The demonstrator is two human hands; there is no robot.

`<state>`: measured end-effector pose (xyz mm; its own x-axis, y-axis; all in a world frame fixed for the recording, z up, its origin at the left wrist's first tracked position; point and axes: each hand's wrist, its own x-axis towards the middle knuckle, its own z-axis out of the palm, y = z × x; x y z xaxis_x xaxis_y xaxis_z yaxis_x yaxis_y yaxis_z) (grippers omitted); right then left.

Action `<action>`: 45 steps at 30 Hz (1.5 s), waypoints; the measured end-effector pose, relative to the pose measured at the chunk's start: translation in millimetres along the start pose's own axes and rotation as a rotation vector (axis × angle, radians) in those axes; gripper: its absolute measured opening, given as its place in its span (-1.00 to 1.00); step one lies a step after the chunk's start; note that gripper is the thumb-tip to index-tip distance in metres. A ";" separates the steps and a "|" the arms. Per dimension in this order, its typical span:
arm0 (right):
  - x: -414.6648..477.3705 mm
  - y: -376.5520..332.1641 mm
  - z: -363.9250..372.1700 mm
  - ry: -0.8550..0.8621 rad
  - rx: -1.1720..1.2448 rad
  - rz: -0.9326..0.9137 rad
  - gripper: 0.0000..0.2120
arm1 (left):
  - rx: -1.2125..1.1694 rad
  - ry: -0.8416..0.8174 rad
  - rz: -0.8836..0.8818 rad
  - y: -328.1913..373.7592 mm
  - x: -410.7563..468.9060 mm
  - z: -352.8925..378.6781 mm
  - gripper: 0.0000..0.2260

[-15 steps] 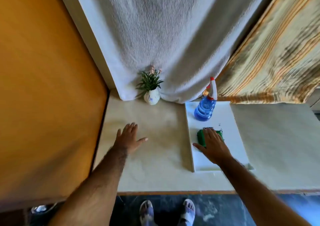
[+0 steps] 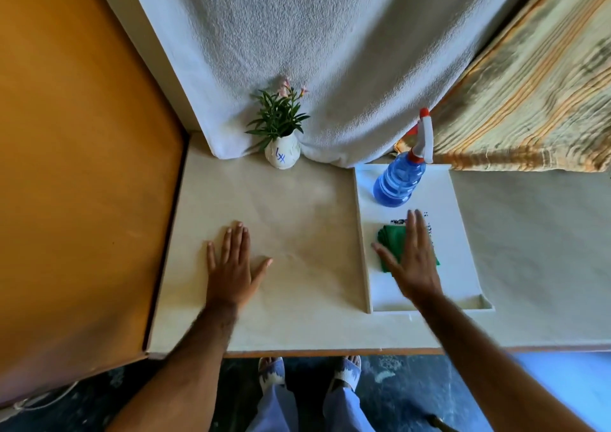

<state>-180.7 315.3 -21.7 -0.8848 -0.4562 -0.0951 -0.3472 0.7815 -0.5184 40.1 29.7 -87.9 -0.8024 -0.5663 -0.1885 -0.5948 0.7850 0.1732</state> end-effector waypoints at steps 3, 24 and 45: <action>51.2 -25.6 -30.0 0.174 0.279 0.066 0.07 | 0.006 0.032 0.009 -2.3 1.8 4.5 -0.18; 140.3 -120.3 -59.0 0.125 0.704 -0.109 -0.72 | 0.053 0.112 0.018 -7.3 1.9 15.9 -0.15; 119.2 -205.6 53.9 -0.273 0.256 0.236 -0.76 | 0.052 0.187 0.013 -8.8 1.4 20.4 -0.20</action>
<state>-198.1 77.2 27.8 -0.8041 -0.4008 -0.4391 -0.0272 0.7626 -0.6463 45.3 27.1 -109.4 -0.8078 -0.5894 -0.0029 -0.5852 0.8014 0.1238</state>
